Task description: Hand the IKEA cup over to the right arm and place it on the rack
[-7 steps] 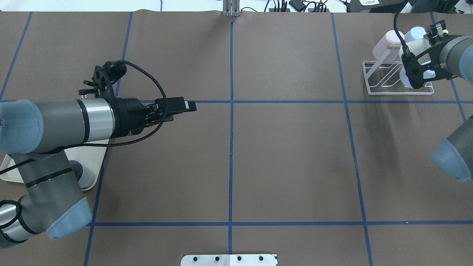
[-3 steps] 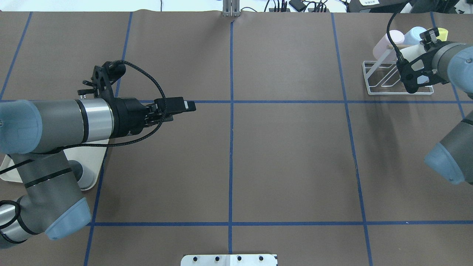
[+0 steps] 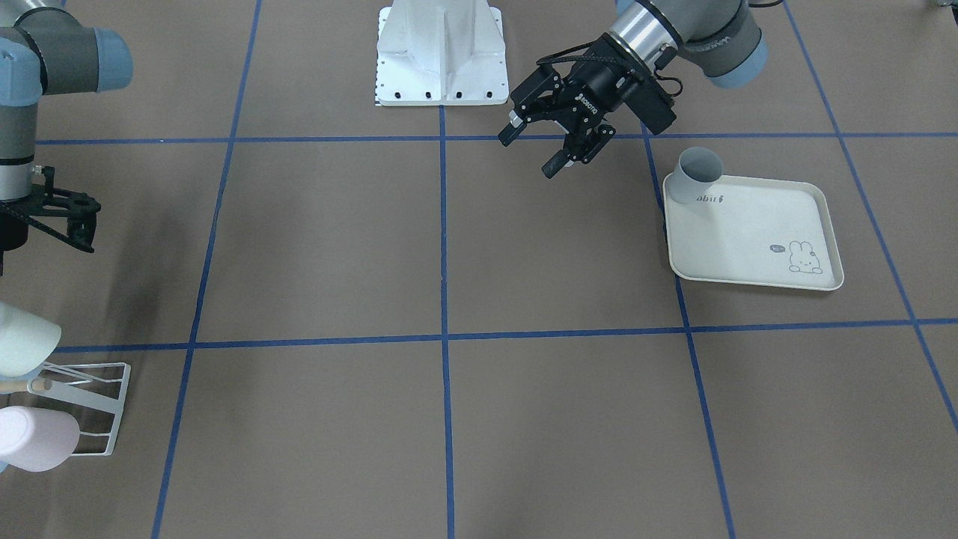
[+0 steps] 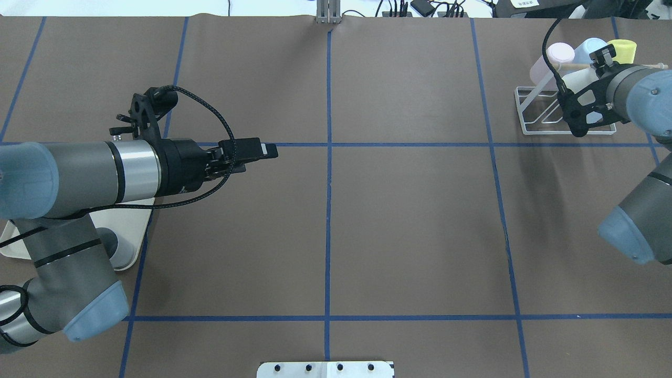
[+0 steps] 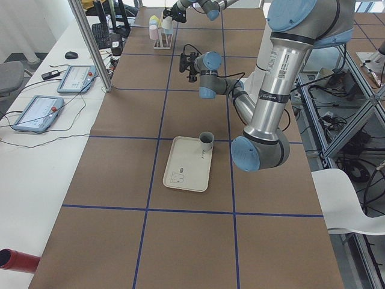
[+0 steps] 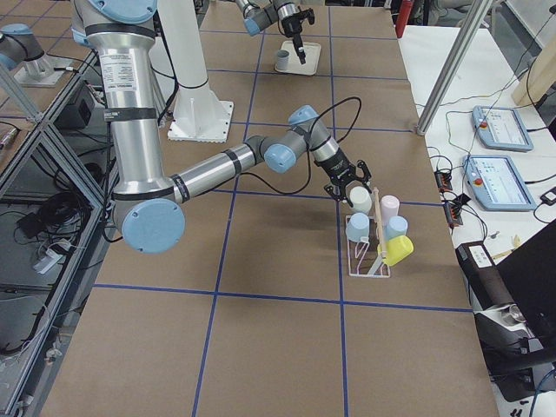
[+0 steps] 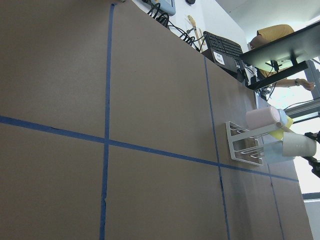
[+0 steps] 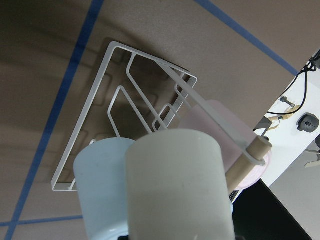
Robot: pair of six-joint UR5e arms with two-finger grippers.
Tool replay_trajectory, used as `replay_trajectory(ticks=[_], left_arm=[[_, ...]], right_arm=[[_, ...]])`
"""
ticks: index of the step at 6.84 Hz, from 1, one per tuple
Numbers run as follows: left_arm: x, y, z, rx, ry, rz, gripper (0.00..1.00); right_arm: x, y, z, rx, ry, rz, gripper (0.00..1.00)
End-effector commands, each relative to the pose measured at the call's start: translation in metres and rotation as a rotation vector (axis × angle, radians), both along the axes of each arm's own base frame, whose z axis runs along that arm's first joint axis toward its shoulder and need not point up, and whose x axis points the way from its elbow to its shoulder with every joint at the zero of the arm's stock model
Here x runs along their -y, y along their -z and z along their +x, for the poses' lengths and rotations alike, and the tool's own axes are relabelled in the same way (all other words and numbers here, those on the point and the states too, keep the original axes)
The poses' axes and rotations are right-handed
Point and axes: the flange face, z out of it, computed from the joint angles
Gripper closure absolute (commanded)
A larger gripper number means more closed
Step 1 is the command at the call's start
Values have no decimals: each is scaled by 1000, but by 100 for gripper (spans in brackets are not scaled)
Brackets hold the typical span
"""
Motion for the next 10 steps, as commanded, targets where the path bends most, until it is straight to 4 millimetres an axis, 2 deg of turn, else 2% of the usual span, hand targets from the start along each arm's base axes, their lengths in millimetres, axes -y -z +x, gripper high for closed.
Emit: replay_trajectory(ticks=[1,2,3,6,8,9,10], left_arm=[[0,-1,1,1,7,-2,0],[0,-1,1,1,7,-2,0],[0,-1,1,1,7,-2,0],[-1,-1,1,0,5,-3,0],[-1,-2,0,3,7,0,0],[-2,-10,0,26,6,7,0],[-4,-36,-9,113,11,85,0]], right_arm=[[0,-6,-9,-41,-11,15,64],[0,-9,-13,-44,-5,14,30],[0,-8,-14,-47,0,16,17],[1,-3,-16,-40,-1,25,15],[9,39,-26,92,-78,55,16],[-7,53,-50,257,-178,24,15],[-24,67,-70,409,-265,-14,3]])
